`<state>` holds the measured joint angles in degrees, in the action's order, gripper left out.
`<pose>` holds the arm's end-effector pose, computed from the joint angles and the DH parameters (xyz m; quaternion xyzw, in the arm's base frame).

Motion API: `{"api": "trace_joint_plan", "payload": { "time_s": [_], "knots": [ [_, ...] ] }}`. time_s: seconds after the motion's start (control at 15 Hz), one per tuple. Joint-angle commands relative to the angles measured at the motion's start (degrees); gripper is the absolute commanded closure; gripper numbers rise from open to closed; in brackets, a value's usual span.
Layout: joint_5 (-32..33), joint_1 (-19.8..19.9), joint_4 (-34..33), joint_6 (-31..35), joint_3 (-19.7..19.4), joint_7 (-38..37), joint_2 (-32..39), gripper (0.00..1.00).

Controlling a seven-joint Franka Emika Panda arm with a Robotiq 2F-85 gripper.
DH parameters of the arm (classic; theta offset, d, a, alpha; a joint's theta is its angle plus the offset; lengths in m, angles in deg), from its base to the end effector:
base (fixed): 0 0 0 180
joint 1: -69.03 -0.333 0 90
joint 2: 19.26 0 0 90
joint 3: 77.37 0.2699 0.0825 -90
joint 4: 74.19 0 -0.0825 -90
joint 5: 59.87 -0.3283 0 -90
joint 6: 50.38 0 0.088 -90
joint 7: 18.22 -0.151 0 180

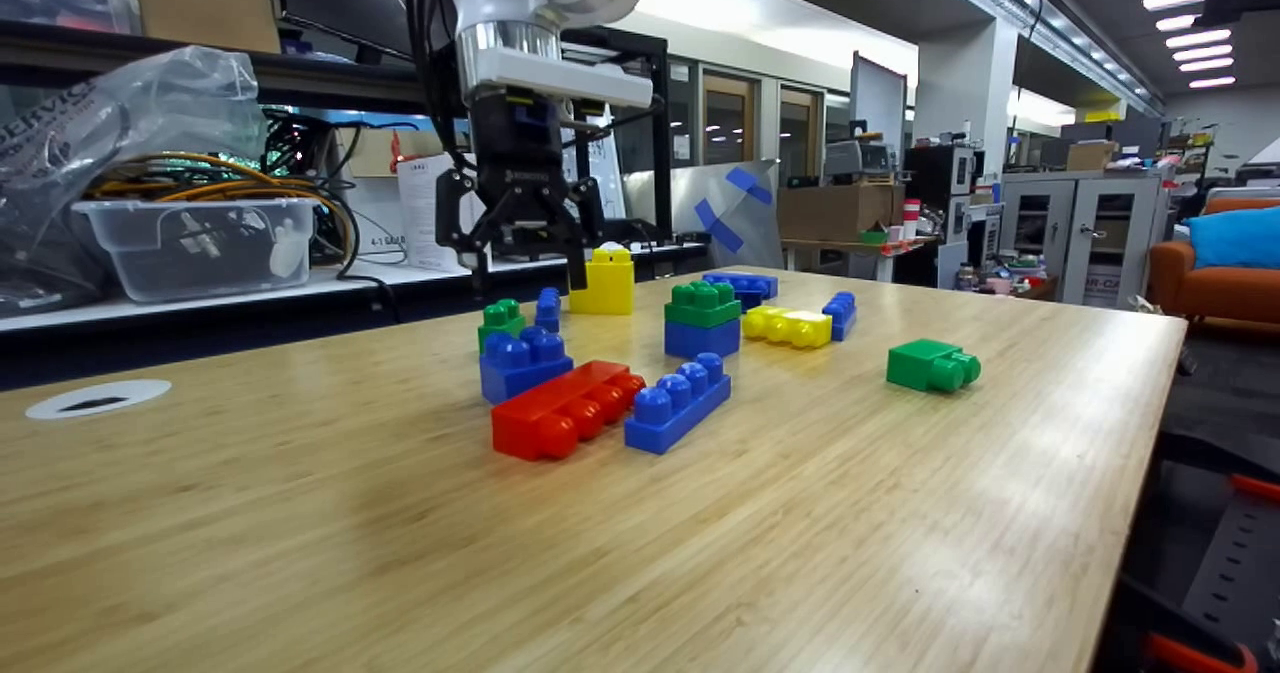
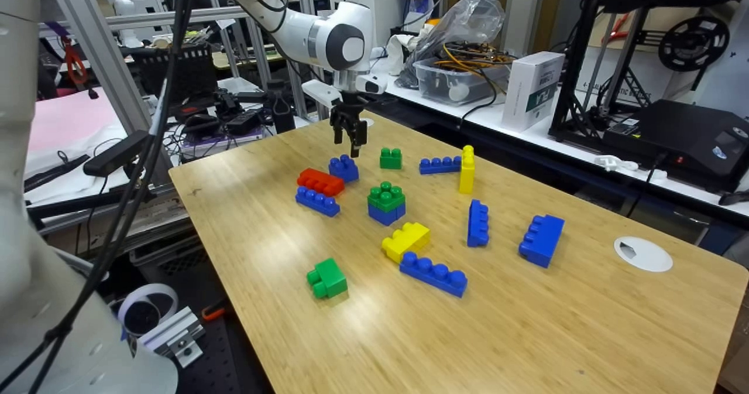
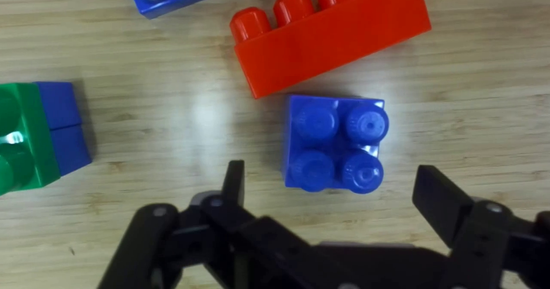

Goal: Pick a blue block and put it on the stack of blocks

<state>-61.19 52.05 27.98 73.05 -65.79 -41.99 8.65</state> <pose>0.5054 0.2732 0.2300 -0.9966 -0.0259 0.0730 0.0275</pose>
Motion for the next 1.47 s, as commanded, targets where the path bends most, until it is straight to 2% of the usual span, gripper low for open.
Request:
{"api": "trace_joint_plan", "payload": {
  "time_s": [0.0,0.73,1.4],
  "knots": [
    [-2.2,-1.0,-1.9,-0.6,-1.2,-0.9,1.8,0.00],
    [-4.5,-1.6,-2.3,-0.3,-1.1,-0.8,4.4,0.00],
    [-1.7,-3.7,-1.1,2.7,-2.2,-1.2,4.3,0.00]
  ]
}}
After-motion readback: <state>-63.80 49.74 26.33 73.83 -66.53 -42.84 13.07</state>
